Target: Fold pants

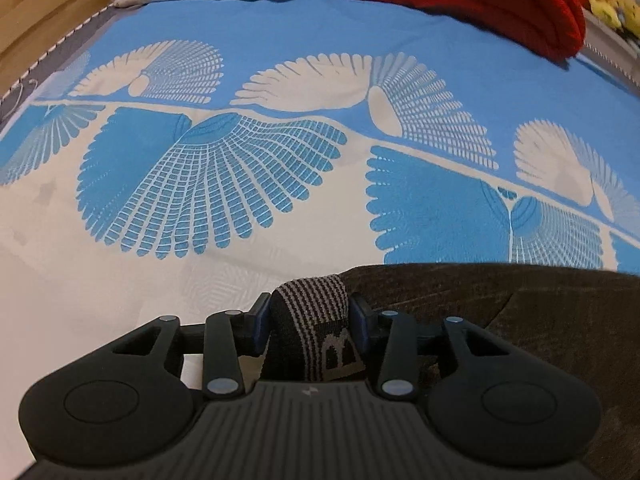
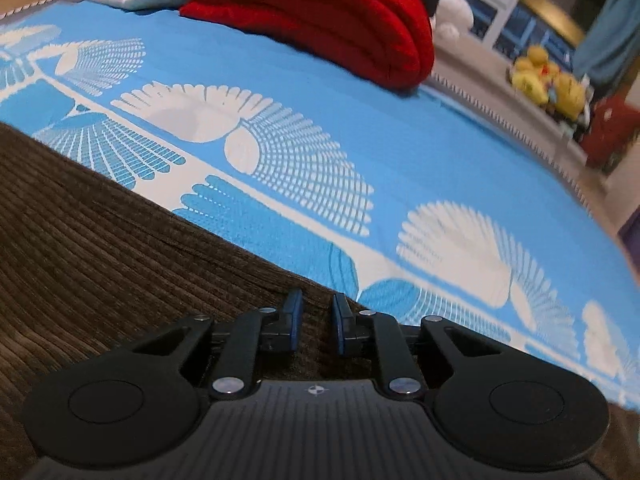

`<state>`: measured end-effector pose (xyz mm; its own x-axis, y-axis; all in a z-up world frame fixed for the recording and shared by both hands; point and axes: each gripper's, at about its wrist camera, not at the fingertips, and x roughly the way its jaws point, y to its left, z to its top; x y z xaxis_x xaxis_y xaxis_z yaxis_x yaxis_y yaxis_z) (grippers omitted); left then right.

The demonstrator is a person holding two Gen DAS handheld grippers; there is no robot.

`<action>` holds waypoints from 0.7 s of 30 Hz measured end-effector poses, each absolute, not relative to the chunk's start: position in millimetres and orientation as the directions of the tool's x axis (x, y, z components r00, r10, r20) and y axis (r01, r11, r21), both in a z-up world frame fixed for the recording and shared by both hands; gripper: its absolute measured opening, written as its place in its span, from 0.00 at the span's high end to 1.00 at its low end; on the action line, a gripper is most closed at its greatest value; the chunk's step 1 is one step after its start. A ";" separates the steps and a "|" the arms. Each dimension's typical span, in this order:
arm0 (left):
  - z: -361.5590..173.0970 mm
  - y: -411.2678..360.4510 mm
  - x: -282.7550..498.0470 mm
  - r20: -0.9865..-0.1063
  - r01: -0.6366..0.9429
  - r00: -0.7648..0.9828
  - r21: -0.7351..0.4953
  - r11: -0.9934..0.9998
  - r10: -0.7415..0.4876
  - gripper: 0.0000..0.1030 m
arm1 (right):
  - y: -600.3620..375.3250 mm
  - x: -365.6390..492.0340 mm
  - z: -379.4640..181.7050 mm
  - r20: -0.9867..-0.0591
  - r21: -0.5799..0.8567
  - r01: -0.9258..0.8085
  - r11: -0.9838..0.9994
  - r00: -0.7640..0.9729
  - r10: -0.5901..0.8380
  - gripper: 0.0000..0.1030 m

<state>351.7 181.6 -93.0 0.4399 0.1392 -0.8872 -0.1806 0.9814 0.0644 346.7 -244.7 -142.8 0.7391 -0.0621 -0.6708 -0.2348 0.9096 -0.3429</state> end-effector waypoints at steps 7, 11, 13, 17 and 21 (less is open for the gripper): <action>-52.8 169.7 338.6 -0.863 -0.154 0.485 0.072 0.985 0.139 0.50 | -244.9 338.3 -124.0 -0.625 -0.417 -0.251 0.874 0.777 -0.074 0.82; -25.4 155.1 322.3 -0.834 -0.108 0.544 0.040 0.993 0.093 0.50 | -267.2 316.2 -62.2 -0.564 -0.298 -0.163 0.940 0.825 -0.035 0.71; -13.0 150.7 310.2 -0.824 -0.098 0.563 0.013 0.995 0.066 0.49 | -281.9 298.3 -32.5 -0.540 -0.223 -0.112 0.968 0.841 -0.027 0.67; 6.3 148.0 279.2 -0.832 -0.079 0.555 -0.046 0.996 0.006 0.48 | -312.1 250.0 17.4 -0.515 -0.093 -0.037 0.995 0.857 -0.016 0.62; 25.1 140.6 233.6 -0.836 -0.033 0.548 0.008 0.999 0.025 0.48 | -340.0 191.7 51.7 -0.477 -0.078 0.012 0.997 0.877 -0.048 0.58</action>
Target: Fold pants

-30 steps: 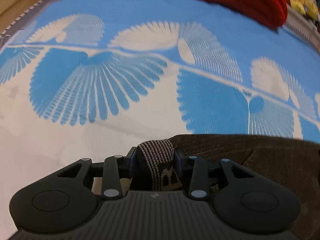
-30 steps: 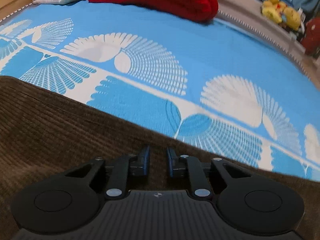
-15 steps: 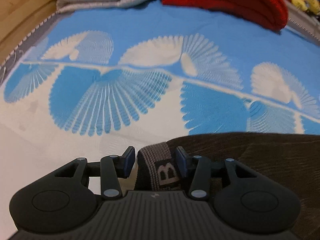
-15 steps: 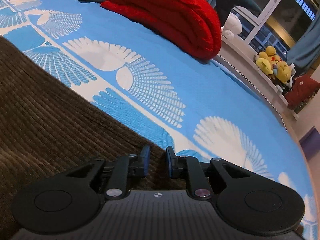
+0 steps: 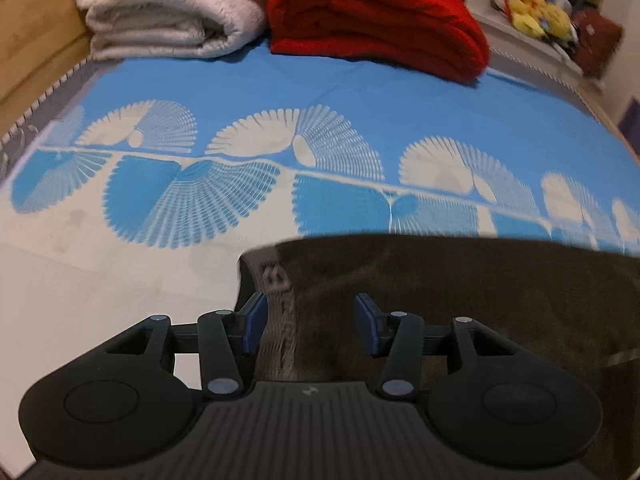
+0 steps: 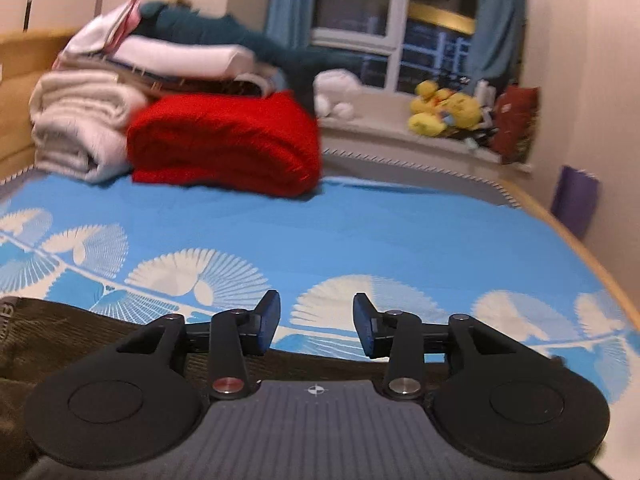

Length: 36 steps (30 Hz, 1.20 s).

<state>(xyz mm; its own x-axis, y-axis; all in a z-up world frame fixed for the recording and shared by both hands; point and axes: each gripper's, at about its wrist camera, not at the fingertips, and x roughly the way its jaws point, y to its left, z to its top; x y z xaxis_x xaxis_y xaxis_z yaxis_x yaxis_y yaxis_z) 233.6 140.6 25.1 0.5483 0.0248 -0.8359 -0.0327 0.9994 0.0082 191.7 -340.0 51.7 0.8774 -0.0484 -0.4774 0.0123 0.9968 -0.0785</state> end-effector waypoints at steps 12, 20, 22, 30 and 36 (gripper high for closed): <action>-27.7 170.2 92.4 -0.831 0.040 0.556 -0.005 0.999 -0.026 0.61 | -409.7 15.1 33.6 -0.501 0.021 0.235 0.972 0.844 -0.193 0.55; -60.3 226.6 98.5 -0.919 -0.257 0.393 -0.118 0.959 -0.008 0.34 | -468.0 -13.2 -33.7 -0.650 0.034 0.462 0.886 0.684 -0.332 0.56; -63.0 229.4 99.5 -0.929 -0.292 0.367 -0.066 0.954 0.048 0.26 | -492.7 -16.3 -45.7 -0.701 0.060 0.552 0.832 0.617 -0.359 0.56; -80.9 234.1 104.9 -0.965 -0.363 0.261 -0.063 0.930 0.036 0.23 | -577.8 -49.0 -105.9 -0.884 0.227 0.884 0.409 0.363 -0.294 0.56; -85.0 239.1 104.0 -0.971 -0.385 0.241 -0.088 0.919 0.008 0.22 | -583.7 -51.3 -117.9 -0.908 0.180 0.924 0.337 0.289 -0.305 0.56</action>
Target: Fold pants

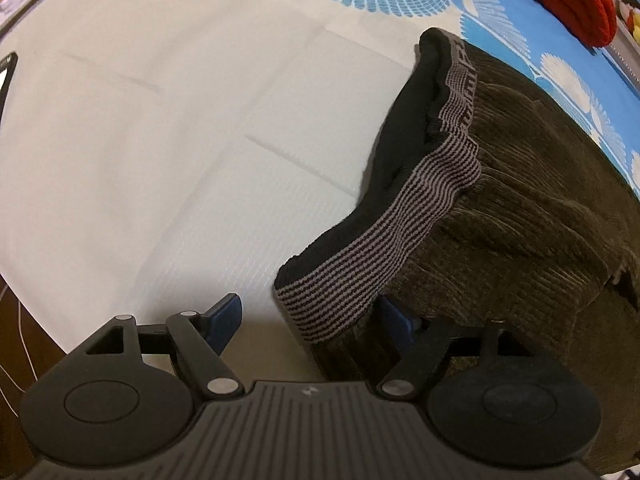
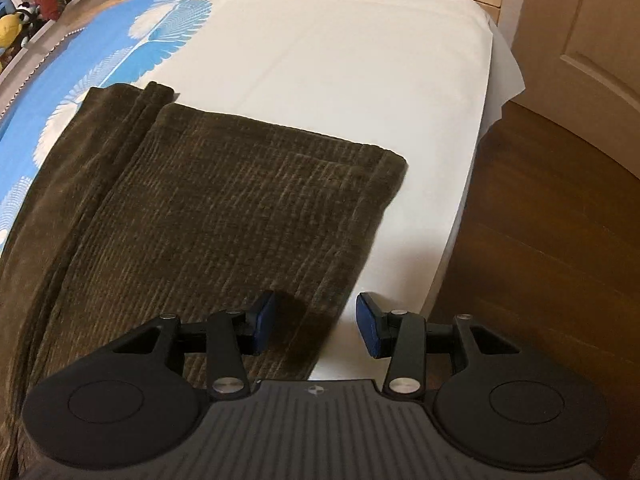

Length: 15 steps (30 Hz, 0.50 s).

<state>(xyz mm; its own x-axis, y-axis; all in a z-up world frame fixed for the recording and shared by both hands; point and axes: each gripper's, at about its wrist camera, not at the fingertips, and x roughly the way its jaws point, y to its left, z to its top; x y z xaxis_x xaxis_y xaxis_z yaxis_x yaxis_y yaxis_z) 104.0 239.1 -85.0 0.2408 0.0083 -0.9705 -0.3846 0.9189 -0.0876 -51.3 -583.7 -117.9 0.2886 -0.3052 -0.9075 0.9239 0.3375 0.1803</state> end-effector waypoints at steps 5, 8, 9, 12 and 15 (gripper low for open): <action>-84.0 234.1 102.7 -0.962 -0.330 0.268 -0.146 0.933 -0.056 0.61 | -583.2 -49.3 -118.2 -0.894 0.167 0.917 0.362 0.295 -0.336 0.89; -78.6 226.3 101.9 -0.955 -0.286 0.294 -0.115 0.951 -0.027 0.71 | -581.0 -51.2 -111.8 -0.872 0.178 0.899 0.400 0.333 -0.360 0.92; -75.9 226.3 100.2 -0.952 -0.285 0.303 -0.118 0.951 -0.027 0.73 | -579.4 -55.1 -106.5 -0.860 0.180 0.897 0.404 0.343 -0.379 0.92; -66.1 229.5 92.9 -0.943 -0.295 0.331 -0.139 0.946 -0.035 0.75 | -584.8 -63.9 -101.3 -0.839 0.206 0.913 0.351 0.349 -0.417 0.92; -65.9 229.0 90.4 -0.951 -0.290 0.309 -0.104 0.951 -0.010 0.73 | -585.5 -56.8 -111.9 -0.877 0.168 0.916 0.364 0.308 -0.369 0.91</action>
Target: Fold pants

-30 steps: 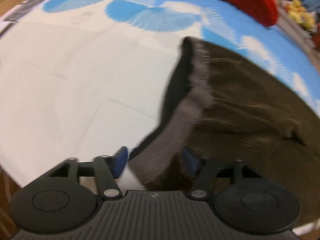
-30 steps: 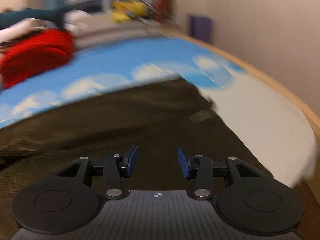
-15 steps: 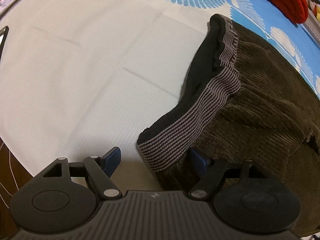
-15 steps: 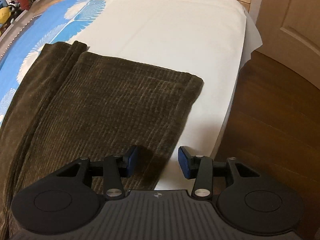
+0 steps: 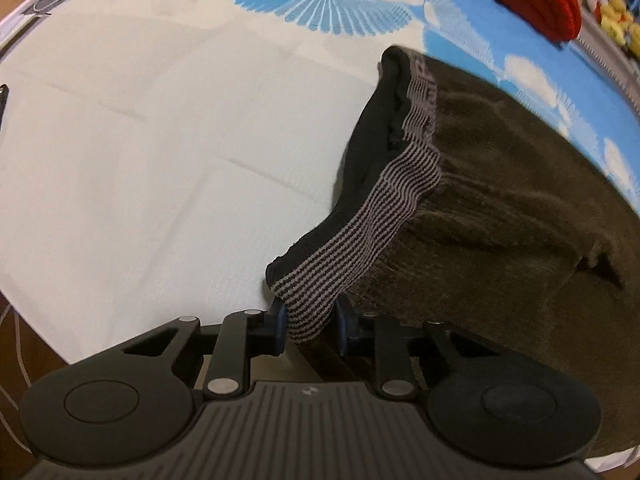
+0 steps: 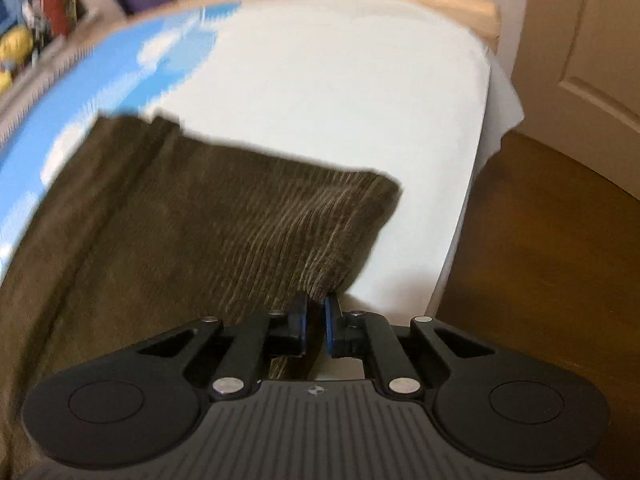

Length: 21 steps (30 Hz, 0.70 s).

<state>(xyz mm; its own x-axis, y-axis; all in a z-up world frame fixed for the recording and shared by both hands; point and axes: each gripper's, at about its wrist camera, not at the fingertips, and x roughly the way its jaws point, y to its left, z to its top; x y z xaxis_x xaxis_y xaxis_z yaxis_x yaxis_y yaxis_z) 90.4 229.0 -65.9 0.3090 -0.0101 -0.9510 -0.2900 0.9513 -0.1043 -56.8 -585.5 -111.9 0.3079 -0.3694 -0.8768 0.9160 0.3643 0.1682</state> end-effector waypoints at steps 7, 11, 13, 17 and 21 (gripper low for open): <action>-46.1 203.6 93.6 -0.908 -0.226 0.410 -0.004 0.974 0.091 0.61 | -561.8 -48.9 -83.9 -0.803 0.098 0.883 0.459 0.343 -0.488 0.73; -33.7 177.7 84.9 -0.855 -0.106 0.506 0.069 0.992 0.114 0.60 | -533.7 -37.8 -58.7 -0.707 0.067 0.791 0.608 0.467 -0.531 0.70; -31.0 170.8 85.1 -0.833 -0.093 0.540 0.089 0.992 0.125 0.60 | -520.2 -29.8 -47.0 -0.673 0.065 0.725 0.685 0.539 -0.506 0.70; -18.9 176.9 82.9 -0.772 -0.165 0.606 0.115 0.979 0.193 0.58 | -490.5 -9.4 -15.0 -0.615 0.078 0.555 0.828 0.681 -0.398 0.69; -12.6 179.5 86.7 -0.755 -0.210 0.629 0.064 0.976 0.185 0.58 | -459.0 14.0 25.3 -0.534 0.069 0.342 0.937 0.806 -0.254 0.59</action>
